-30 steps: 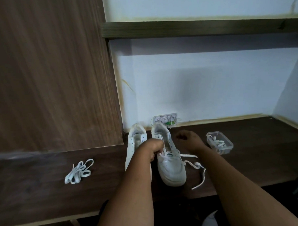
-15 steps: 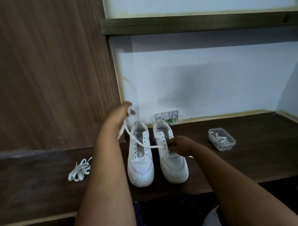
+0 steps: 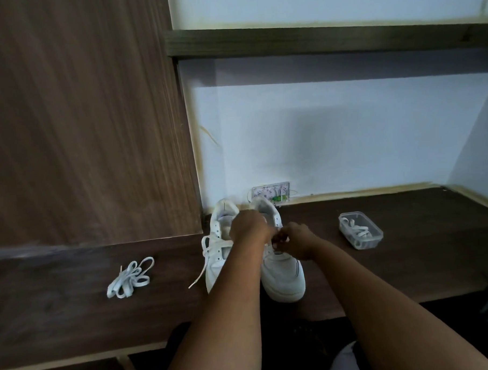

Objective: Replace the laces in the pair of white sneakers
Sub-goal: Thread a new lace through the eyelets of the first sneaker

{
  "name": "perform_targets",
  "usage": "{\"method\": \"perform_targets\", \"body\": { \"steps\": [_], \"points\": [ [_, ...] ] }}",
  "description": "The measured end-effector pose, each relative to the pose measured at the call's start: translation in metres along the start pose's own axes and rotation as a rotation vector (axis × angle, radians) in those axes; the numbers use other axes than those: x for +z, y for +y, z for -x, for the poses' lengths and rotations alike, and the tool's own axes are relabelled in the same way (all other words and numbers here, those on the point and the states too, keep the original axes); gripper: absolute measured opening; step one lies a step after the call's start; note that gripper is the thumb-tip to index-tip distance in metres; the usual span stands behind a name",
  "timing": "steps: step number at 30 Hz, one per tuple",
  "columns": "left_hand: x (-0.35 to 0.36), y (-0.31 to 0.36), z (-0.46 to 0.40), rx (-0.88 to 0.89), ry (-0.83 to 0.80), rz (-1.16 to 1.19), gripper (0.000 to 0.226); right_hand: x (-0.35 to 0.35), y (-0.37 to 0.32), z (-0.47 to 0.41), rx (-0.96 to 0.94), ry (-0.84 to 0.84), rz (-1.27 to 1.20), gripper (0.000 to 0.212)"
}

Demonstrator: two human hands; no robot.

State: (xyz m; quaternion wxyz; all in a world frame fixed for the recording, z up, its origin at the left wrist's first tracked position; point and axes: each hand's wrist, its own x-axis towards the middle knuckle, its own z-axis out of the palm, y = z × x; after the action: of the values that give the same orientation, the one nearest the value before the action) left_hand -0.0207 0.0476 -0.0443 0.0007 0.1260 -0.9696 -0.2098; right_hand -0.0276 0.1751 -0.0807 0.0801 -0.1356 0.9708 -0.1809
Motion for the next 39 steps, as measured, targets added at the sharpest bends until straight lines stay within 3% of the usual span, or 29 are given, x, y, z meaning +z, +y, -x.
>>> {"method": "perform_targets", "body": {
  "steps": [3,8,12,15,18,20,22,23,25,26,28,30,32,34,36,38,39],
  "points": [
    [0.010,-0.003,-0.004,-0.016,-0.063,-0.039,0.039,-0.002,-0.005,0.007,0.012,-0.020,-0.016,0.032],
    [0.018,-0.006,-0.001,0.022,0.009,0.059,0.048,-0.003,-0.004,0.007,0.036,-0.053,-0.097,0.030],
    [0.016,-0.014,-0.003,0.029,-0.042,0.133,0.047,-0.004,-0.005,0.002,0.076,-0.123,-0.330,0.027],
    [0.016,-0.026,-0.007,0.020,-0.056,0.205,0.048,-0.001,-0.003,0.003,0.249,-0.138,-0.906,0.021],
    [0.015,-0.032,-0.009,0.034,-0.060,0.225,0.049,-0.002,0.012,0.004,0.440,-0.142,-1.520,0.028],
    [0.014,-0.033,-0.008,0.047,-0.075,0.239,0.048,-0.004,0.020,0.003,0.552,0.036,-1.799,0.037],
    [0.014,-0.032,-0.008,0.047,-0.094,0.290,0.044,-0.005,0.029,-0.004,0.662,0.300,-1.918,0.038],
    [0.013,-0.030,-0.007,0.038,-0.108,0.318,0.042,-0.002,0.035,-0.010,0.685,0.415,-1.889,0.042],
    [0.015,-0.030,-0.008,0.014,-0.154,0.425,0.043,0.004,0.041,-0.013,0.752,0.558,-1.539,0.072],
    [0.015,-0.030,-0.010,0.010,-0.178,0.489,0.045,0.001,0.036,-0.008,0.722,0.632,-1.194,0.077],
    [0.016,-0.031,-0.012,-0.006,-0.212,0.564,0.046,-0.002,0.018,-0.001,0.447,0.687,-0.549,0.064],
    [0.016,-0.031,-0.015,-0.018,-0.224,0.601,0.044,-0.007,-0.001,0.003,0.160,0.482,-0.246,0.048],
    [0.016,-0.032,-0.017,-0.030,-0.238,0.629,0.038,-0.002,-0.007,0.002,0.035,0.200,0.037,0.036],
    [0.017,-0.033,-0.019,-0.038,-0.256,0.625,0.034,0.002,-0.007,-0.002,0.015,0.105,0.127,0.024],
    [0.017,-0.033,-0.018,-0.033,-0.249,0.611,0.035,0.006,-0.006,-0.004,0.017,0.142,0.058,0.019],
    [0.017,-0.035,-0.018,0.009,-0.199,0.530,0.041,-0.001,0.000,-0.003,0.102,0.235,-0.146,0.023],
    [0.016,-0.036,-0.016,0.027,-0.170,0.473,0.043,-0.011,0.005,-0.006,0.206,0.284,-0.360,0.032]
  ]
}}
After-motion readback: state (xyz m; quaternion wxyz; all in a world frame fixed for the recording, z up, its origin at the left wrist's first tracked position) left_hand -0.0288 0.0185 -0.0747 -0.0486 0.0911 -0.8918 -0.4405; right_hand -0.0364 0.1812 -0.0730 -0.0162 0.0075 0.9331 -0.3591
